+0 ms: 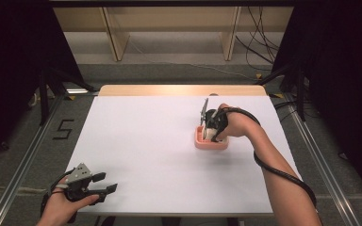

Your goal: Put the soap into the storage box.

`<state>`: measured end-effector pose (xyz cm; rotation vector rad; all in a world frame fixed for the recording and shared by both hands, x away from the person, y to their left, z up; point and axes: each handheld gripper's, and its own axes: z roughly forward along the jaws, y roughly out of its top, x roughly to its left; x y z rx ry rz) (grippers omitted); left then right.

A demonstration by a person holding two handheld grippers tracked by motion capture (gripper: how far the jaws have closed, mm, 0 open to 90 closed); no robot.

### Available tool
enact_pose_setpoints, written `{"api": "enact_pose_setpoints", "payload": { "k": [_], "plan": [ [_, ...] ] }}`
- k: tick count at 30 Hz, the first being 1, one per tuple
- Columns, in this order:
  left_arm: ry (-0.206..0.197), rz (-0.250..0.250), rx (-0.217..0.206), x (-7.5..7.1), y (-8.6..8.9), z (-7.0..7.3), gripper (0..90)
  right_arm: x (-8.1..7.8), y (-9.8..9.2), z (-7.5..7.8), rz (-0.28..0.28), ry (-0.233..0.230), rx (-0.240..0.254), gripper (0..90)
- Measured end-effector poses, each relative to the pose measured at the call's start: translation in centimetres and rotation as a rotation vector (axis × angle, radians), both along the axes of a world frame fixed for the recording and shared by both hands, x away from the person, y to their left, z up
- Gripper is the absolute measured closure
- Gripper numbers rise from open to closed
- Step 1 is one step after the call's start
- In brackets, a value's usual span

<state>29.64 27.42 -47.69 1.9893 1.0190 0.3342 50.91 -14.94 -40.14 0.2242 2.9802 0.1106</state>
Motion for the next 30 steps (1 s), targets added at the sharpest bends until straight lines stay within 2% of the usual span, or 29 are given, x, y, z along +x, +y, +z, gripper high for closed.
{"api": "enact_pose_setpoints", "payload": {
  "k": [3, 5, 6, 8, 9, 10, 12, 13, 14, 16, 17, 20, 21, 23, 27, 29, 30],
  "plan": [
    [0.000, -0.011, 0.012, 0.05, 0.14, 0.04, 32.9, 0.24, 0.03, -0.03, 0.023, -0.014, 0.005, 50.5],
    [0.006, -0.010, 0.015, 0.04, 0.14, 0.09, 32.9, 0.21, 0.09, -0.06, 0.014, -0.007, 0.008, 50.5],
    [0.000, -0.010, 0.011, 0.04, 0.14, 0.04, 32.9, 0.04, 0.11, -0.02, -0.019, 0.002, -0.005, 50.5],
    [0.000, -0.012, 0.012, 0.04, 0.15, 0.06, 32.9, 0.20, 0.04, -0.20, 0.003, -0.008, 0.000, 50.5],
    [-0.001, -0.013, 0.012, 0.05, 0.15, 0.06, 32.9, 0.10, 0.10, -0.14, -0.014, -0.001, -0.006, 50.5],
    [0.001, -0.011, 0.012, 0.04, 0.14, 0.05, 32.9, 0.18, 0.05, -0.19, -0.004, -0.004, -0.003, 50.5],
    [-0.001, -0.005, 0.000, 0.02, 0.04, 0.01, 32.9, 0.67, 0.00, -0.33, 0.070, -0.020, 0.016, 50.6],
    [0.000, -0.002, 0.000, 0.00, 0.02, 0.03, 32.9, 0.63, 0.00, -0.38, 0.055, -0.013, 0.016, 50.5],
    [-0.002, -0.005, -0.001, 0.02, 0.05, 0.02, 32.9, 0.35, 0.07, -0.28, 0.016, -0.004, 0.011, 50.6],
    [0.001, -0.012, 0.011, 0.05, 0.15, 0.06, 32.9, 0.40, 0.05, -0.34, 0.011, -0.006, 0.008, 50.5],
    [0.005, -0.009, 0.013, 0.03, 0.13, 0.08, 32.9, 0.23, 0.06, -0.30, -0.024, 0.001, -0.010, 50.5],
    [-0.002, -0.006, -0.006, 0.06, 0.00, -0.05, 32.9, 0.54, -0.02, -0.58, 0.010, -0.010, 0.000, 50.5],
    [-0.001, -0.006, -0.005, 0.06, 0.00, -0.04, 32.9, 0.45, 0.06, -0.52, -0.007, -0.002, -0.001, 50.5],
    [-0.001, -0.007, -0.004, 0.07, 0.02, -0.04, 32.9, 0.58, 0.07, -0.53, 0.010, -0.011, 0.004, 50.5],
    [0.006, -0.007, 0.013, 0.04, 0.10, 0.07, 32.9, 0.53, 0.09, -0.37, -0.011, -0.013, -0.011, 50.5],
    [0.000, -0.006, 0.000, 0.06, 0.02, -0.03, 32.9, 1.04, 0.05, -0.51, 0.055, -0.025, 0.007, 50.5],
    [0.000, -0.004, 0.001, 0.04, 0.01, -0.03, 32.9, 1.00, 0.02, -0.47, 0.041, -0.025, 0.004, 50.6]
  ]
}}
